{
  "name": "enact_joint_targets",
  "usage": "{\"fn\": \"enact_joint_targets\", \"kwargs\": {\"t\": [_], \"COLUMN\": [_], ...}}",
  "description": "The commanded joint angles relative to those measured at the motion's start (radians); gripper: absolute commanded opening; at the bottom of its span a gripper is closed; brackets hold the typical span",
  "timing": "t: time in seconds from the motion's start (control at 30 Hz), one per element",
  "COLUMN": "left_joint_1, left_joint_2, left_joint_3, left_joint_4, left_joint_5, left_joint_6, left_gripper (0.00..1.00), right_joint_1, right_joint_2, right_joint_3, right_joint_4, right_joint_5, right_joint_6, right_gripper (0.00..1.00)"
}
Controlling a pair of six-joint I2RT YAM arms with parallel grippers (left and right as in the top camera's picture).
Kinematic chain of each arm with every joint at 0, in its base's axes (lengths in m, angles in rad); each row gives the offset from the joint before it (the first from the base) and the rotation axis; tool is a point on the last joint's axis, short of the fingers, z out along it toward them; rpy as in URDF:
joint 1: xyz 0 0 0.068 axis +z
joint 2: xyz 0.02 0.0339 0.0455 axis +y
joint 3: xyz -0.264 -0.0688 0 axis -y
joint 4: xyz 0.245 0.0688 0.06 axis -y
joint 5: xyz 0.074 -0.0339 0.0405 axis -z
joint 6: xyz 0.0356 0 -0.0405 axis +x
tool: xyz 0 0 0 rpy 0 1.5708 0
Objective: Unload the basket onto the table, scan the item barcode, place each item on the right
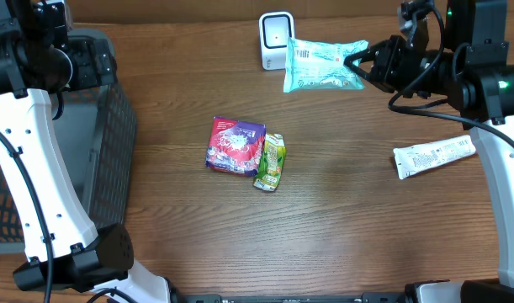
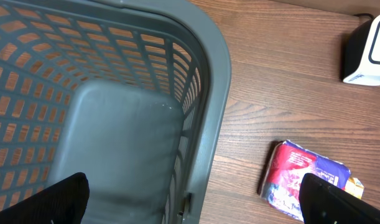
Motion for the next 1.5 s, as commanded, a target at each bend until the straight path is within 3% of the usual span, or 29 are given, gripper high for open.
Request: {"fn": "enact_joint_targets", "kwargs": {"t": [0.0,0.53,0.7,0.83,1.03,1.17,1.2,1.47], "left_joint_1": [-0.007,-0.008,-0.008,-0.008,-0.008,-0.008,-0.008,-0.008], "left_joint_2": [-0.006,-0.006,-0.006,-0.006,-0.006,-0.006,-0.006,-0.006], "left_joint_3": [0.002,0.002,0.002,0.002,0.002,0.002,0.002,0.002], "left_joint_4": [0.002,0.002,0.002,0.002,0.002,0.002,0.002,0.002], "left_joint_5": [0.011,0.011,0.011,0.011,0.011,0.011,0.011,0.011], "left_joint_6": [0.016,0.016,0.016,0.016,0.016,0.016,0.016,0.016], "left_gripper": [1.00,0.99,0.99,1.00,1.00,1.00,0.99,1.00], "right_joint_1": [-0.003,0.039,0.078,0.200,0.428,0.509,0.517,0.510], "right_joint_2": [-0.018,-0.018,-0.018,-0.005,0.064,0.151,0.199,0.431], "right_joint_3": [0.028,0.026,0.026,0.026,0.026,0.026,0.026,0.026], "right_joint_4": [0.008,-0.092,-0.090,-0.033,0.169,0.455,0.562,0.916], "right_joint_5": [-0.001,0.032,0.173,0.543,1.318,1.601,1.613,1.612], "right_joint_6": [-0.017,-0.251,-0.266,-0.257,-0.275,-0.532,-0.661,-1.223], "right_gripper": [0.04,0.04,0.04,0.04,0.04,0.04,0.04,0.04]}}
